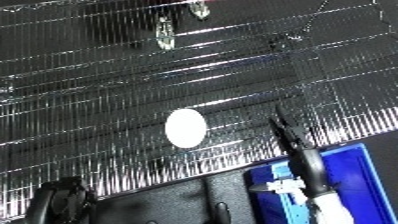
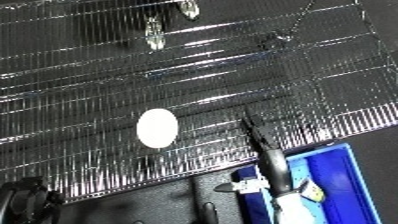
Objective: Pick up the object and place it into the box
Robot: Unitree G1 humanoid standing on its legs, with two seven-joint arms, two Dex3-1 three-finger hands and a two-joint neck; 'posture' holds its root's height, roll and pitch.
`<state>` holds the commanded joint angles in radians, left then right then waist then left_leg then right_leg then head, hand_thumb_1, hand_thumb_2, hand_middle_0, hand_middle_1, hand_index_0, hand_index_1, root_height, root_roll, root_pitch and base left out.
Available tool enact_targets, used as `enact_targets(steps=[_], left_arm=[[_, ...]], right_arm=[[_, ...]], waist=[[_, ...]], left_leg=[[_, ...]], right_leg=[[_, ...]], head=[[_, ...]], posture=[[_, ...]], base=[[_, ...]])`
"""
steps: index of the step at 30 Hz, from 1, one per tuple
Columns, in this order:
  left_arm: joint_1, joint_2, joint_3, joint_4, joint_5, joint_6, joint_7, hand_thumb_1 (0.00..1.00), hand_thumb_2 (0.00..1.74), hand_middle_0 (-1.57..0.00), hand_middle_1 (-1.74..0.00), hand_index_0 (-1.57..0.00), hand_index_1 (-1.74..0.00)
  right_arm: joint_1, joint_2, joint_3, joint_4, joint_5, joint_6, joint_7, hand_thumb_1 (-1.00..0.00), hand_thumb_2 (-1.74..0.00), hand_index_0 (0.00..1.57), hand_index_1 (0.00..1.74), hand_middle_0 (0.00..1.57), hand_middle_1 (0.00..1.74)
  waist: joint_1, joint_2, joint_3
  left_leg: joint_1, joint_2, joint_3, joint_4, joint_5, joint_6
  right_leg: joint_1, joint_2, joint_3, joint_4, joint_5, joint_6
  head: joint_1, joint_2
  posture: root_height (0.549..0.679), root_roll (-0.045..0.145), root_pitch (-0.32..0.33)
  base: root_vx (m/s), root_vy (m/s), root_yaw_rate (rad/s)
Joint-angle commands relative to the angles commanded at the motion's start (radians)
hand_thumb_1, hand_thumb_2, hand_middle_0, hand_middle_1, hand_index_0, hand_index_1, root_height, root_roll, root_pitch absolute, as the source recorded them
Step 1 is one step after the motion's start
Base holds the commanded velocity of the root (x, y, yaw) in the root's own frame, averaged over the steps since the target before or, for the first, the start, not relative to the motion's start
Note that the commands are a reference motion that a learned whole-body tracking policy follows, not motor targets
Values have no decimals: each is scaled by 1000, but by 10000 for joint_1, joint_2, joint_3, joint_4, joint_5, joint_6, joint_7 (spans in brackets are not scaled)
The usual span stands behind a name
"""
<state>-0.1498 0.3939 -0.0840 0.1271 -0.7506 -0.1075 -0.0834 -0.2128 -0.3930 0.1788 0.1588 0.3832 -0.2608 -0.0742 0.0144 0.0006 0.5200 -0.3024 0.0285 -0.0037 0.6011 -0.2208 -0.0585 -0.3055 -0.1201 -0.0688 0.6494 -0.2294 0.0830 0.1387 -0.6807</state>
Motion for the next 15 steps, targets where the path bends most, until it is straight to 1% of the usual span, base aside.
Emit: enact_targets(steps=[3,7,11,15], left_arm=[[-114,15,4,-43,60,44,61,1000,1740,-1570,-1740,-1570,-1740],[-227,1,12,-47,119,147,115,1000,1740,-1570,-1740,-1570,-1740],[-277,-20,30,-48,155,214,90,1000,1740,-1570,-1740,-1570,-1740],[-339,-32,-4,-91,155,255,141,1000,1740,-1570,-1740,-1570,-1740]], right_arm=[[-230,-25,57,163,38,57,23,0,0,0,0,0,0],[-533,-67,102,347,92,168,92,0,0,0,0,0,0],[-780,-98,128,492,111,298,230,0,0,0,0,0,0],[-998,-98,196,591,89,397,324,0,0,0,0,0,0]], waist=[[44,10,0],[87,44,0],[128,104,0],[160,174,0]], left_leg=[[-239,-55,-11,314,-124,21],[-491,-118,-35,688,-311,64],[-651,-152,-49,863,-411,98],[-817,-194,-49,1016,-499,139]], right_leg=[[-226,-74,-9,235,-29,-2],[-477,-158,12,511,-69,-5],[-698,-238,47,702,-82,11],[-959,-312,90,903,-86,33]], head=[[85,-24],[110,-117],[83,-137],[146,-120]], posture=[[653,54,-49],[650,55,-44],[648,55,-39],[644,54,-32]], base=[[22,36,58],[43,48,45],[45,60,42],[33,62,60]])
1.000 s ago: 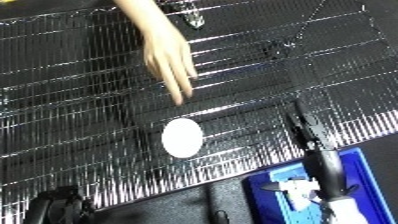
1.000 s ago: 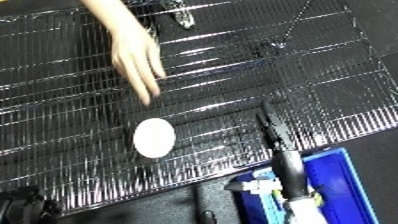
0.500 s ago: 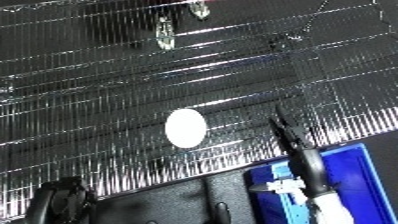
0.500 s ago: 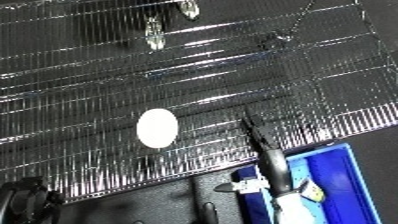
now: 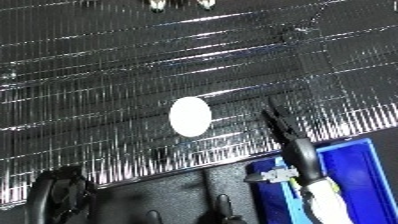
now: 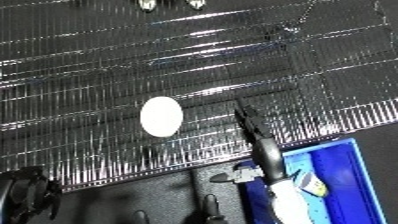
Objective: Pick up the object and place it into the box
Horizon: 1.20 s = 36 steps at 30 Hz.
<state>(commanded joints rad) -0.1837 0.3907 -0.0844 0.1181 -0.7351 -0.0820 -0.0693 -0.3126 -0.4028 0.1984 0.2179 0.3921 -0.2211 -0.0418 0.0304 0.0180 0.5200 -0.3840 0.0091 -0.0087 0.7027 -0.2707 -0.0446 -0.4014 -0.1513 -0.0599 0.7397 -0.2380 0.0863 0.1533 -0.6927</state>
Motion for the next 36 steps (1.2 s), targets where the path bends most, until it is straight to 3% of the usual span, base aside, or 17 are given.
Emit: enact_targets(steps=[14,28,36], left_arm=[[-176,-71,-174,-228,26,90,278,1000,1740,-1570,-1740,-1570,-1740],[-336,-69,-382,-487,-34,190,574,1000,1740,-1570,-1740,-1570,-1740],[-415,-100,-521,-635,-185,261,696,1000,1740,-1570,-1740,-1570,-1740]], right_arm=[[-771,66,207,137,-36,127,73,0,0,0,0,0,0],[-1633,105,417,-12,247,507,34,0,0,0,0,0,0],[-2222,185,623,120,336,699,-39,0,0,0,0,0,0]], waist=[[128,146,0],[261,249,0],[370,354,0]], left_leg=[[-640,-64,34,370,-239,104],[-1374,-106,37,710,-371,179],[-1935,-167,32,990,-434,216]], right_leg=[[-898,-126,55,552,-23,60],[-1734,-135,7,1012,-96,17],[-2326,-118,-30,1364,-166,-52]], head=[[191,654],[683,1570],[1175,2209]], posture=[[635,46,5],[628,42,51],[622,42,82]], base=[[19,49,66],[9,18,45],[1,11,34]])
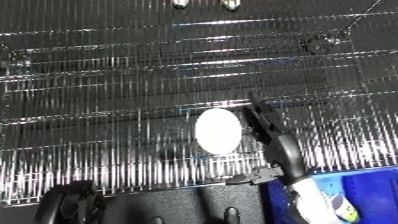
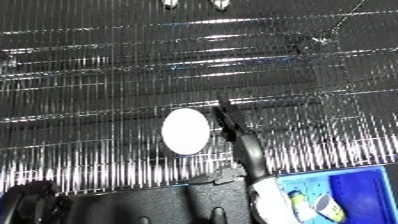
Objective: Pick up the object and place it into the box
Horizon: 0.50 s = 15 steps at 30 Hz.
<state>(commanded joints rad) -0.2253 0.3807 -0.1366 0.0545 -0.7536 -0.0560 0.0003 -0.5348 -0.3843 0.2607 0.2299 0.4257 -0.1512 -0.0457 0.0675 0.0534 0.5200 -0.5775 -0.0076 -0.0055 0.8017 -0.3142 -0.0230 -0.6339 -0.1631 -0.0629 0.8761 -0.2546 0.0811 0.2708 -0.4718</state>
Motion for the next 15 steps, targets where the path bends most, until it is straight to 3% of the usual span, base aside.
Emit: enact_targets(steps=[11,15], left_arm=[[-155,-111,-285,-204,-206,-26,203,1000,1740,-1570,-1740,-1570,-1740],[-231,-106,-369,-233,-271,-19,231,1000,1740,-1570,-1740,-1570,-1740]], right_arm=[[-779,6,438,698,-231,268,-391,0,0,0,0,0,0],[-1017,-19,546,1054,-358,212,-596,-200,-348,314,348,314,348]], waist=[[191,169,0],[244,214,0]], left_leg=[[-596,-95,-17,226,-17,42],[-669,-135,-23,230,-11,48]], right_leg=[[-592,20,-51,323,-100,-82],[-649,16,-89,331,-106,-103]], head=[[444,387],[575,404]], posture=[[617,45,119],[617,46,125]], base=[[-23,9,34],[-22,9,32]])
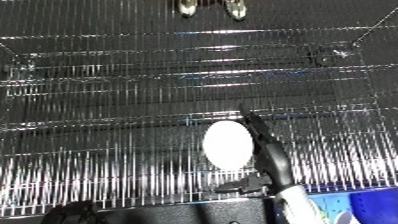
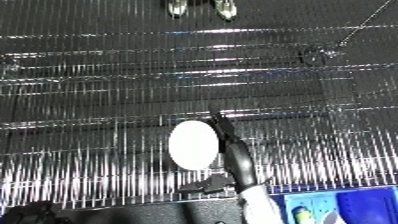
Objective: Pick up the object and place it into the box
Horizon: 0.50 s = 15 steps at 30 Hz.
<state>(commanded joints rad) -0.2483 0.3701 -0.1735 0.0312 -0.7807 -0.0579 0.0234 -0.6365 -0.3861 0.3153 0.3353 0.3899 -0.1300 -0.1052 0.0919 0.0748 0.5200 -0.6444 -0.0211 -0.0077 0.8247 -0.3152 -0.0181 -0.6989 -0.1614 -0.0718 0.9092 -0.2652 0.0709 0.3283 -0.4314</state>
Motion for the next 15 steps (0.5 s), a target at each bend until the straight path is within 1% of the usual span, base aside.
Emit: enact_targets(steps=[7,11,15], left_arm=[[-95,19,-145,44,-52,-86,-16,1000,1740,-1570,-1740,-1570,-1740],[-113,52,-130,43,-70,-88,-40,1000,1740,-1570,-1740,-1570,-1740],[-91,58,-83,71,-66,-110,-92,1000,1740,-1570,-1740,-1570,-1740]], right_arm=[[-352,-88,77,346,5,-57,-343,-550,-957,864,957,864,957],[-404,-160,42,485,77,-81,-503,-550,-957,864,957,864,957],[-348,-184,-33,491,72,-229,-638,-550,-957,864,957,864,957]], waist=[[49,42,0],[57,43,0],[35,27,0]], left_leg=[[-2,-32,-1,-90,37,12],[81,-39,5,-210,68,23],[240,-31,3,-413,124,31]], right_leg=[[-14,3,-27,-66,32,-3],[50,14,-38,-167,69,-5],[171,36,-39,-331,121,1]], head=[[116,90],[181,124],[249,174]], posture=[[618,45,130],[620,45,130],[622,43,128]], base=[[-25,5,17],[-34,-3,-5],[-35,-19,-13]])
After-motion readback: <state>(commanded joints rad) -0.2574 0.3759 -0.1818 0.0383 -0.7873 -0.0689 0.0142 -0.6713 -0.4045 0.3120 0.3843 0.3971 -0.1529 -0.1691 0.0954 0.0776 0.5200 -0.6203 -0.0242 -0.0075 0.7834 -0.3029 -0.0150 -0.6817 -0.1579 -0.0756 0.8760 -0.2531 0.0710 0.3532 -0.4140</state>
